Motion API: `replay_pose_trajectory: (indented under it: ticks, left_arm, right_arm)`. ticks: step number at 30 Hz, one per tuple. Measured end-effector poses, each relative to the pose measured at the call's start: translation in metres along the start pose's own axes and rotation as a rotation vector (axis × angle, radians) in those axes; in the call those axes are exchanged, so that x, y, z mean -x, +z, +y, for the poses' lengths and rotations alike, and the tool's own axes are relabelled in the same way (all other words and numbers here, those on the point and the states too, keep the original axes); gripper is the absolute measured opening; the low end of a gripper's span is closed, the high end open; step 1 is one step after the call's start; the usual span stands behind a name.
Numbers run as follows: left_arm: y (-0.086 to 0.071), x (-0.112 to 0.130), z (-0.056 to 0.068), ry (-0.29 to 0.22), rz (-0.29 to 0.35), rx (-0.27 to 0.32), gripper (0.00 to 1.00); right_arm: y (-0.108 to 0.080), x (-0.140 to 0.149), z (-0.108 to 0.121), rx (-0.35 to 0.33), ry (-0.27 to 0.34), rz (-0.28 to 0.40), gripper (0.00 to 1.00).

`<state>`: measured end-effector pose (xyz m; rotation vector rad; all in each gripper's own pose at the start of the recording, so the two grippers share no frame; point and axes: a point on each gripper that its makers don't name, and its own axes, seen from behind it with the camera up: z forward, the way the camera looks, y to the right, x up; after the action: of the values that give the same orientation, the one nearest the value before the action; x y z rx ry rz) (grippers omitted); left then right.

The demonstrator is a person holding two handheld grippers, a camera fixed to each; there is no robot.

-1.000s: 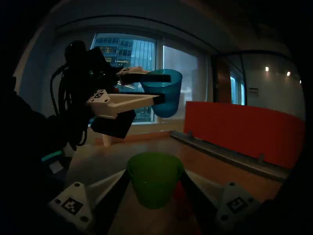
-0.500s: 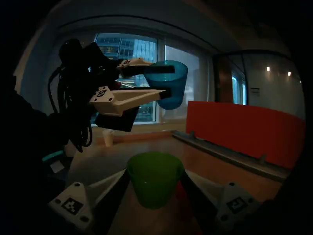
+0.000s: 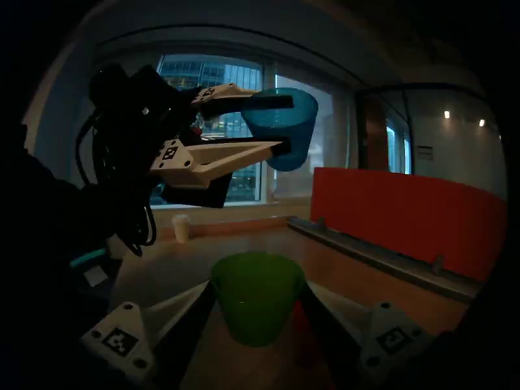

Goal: Pour water

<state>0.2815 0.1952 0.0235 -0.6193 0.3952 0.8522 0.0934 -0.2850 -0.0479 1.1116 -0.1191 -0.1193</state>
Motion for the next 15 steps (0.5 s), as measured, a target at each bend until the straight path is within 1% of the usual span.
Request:
replay_pose_trajectory:
  ticks: [6, 15]
  left_arm:
    - [0.002, -0.0014, 0.0014, 0.043, 0.002, 0.0, 0.86]
    - [0.0022, -0.0036, 0.0001, 0.09, 0.004, -0.005, 0.86]
  right_arm:
    - [-0.0006, -0.0002, 0.002, 0.001, 0.0, 0.001, 0.91]
    - [-0.0011, -0.0011, 0.0041, 0.003, 0.0, 0.004, 0.91]
